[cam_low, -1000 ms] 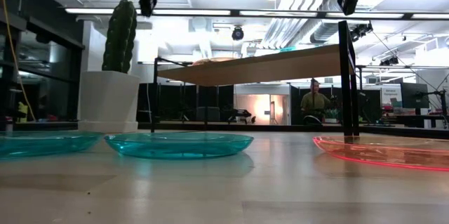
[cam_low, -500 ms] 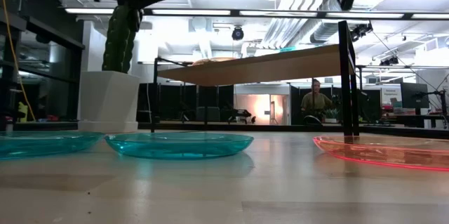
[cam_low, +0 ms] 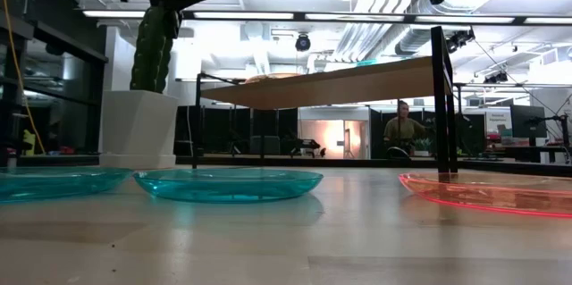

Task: Place and stack plates onto a shelf
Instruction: Stack the left orange plate on top of the orange plate on the shelf

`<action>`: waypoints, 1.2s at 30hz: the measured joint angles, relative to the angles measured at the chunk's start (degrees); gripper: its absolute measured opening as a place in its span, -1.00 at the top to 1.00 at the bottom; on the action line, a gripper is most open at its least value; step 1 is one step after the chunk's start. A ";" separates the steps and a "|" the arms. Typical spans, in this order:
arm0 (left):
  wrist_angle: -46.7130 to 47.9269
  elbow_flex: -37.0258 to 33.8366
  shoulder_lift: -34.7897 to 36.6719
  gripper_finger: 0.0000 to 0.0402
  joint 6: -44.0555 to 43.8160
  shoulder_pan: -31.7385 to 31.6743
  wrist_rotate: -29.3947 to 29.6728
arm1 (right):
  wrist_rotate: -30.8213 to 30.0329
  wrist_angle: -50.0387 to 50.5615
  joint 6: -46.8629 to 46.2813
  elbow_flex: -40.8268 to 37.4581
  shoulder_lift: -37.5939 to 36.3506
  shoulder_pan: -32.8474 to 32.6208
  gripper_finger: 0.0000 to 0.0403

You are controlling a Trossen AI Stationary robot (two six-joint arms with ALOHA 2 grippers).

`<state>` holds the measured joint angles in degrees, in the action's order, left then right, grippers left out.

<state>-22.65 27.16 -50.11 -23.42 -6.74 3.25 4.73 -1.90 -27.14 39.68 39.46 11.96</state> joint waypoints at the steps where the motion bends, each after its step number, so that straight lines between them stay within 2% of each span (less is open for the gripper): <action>1: 0.00 0.00 0.00 1.00 0.00 0.00 0.00 | 0.00 -0.27 -0.02 0.00 -0.02 0.00 1.00; 18: 0.13 0.00 0.00 1.00 0.02 0.00 -1.20 | 2.09 -0.52 -1.39 0.00 0.00 -0.02 1.00; 22: 0.13 0.00 0.00 1.00 -0.31 0.00 -1.18 | 3.64 -0.51 -6.87 0.00 0.00 -0.02 0.97; 25: 0.13 0.00 0.00 1.00 -0.33 0.00 -1.18 | 8.47 0.45 -12.68 0.00 -0.03 -0.21 0.85; 29: 0.13 0.00 0.00 1.00 -1.18 0.00 -1.18 | 15.48 6.07 -20.39 0.00 -0.11 -3.47 0.58; 33: 0.13 0.00 0.00 1.00 -2.07 0.00 -1.17 | 16.48 14.94 -27.39 0.01 -0.13 -11.16 0.36; 36: 0.13 0.00 0.00 1.00 -3.56 0.00 -1.16 | 14.65 21.38 -31.83 0.00 -0.13 -18.36 0.26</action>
<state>-22.52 27.16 -50.11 -26.98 -6.74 2.09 19.38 19.48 -58.96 39.68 39.33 -6.40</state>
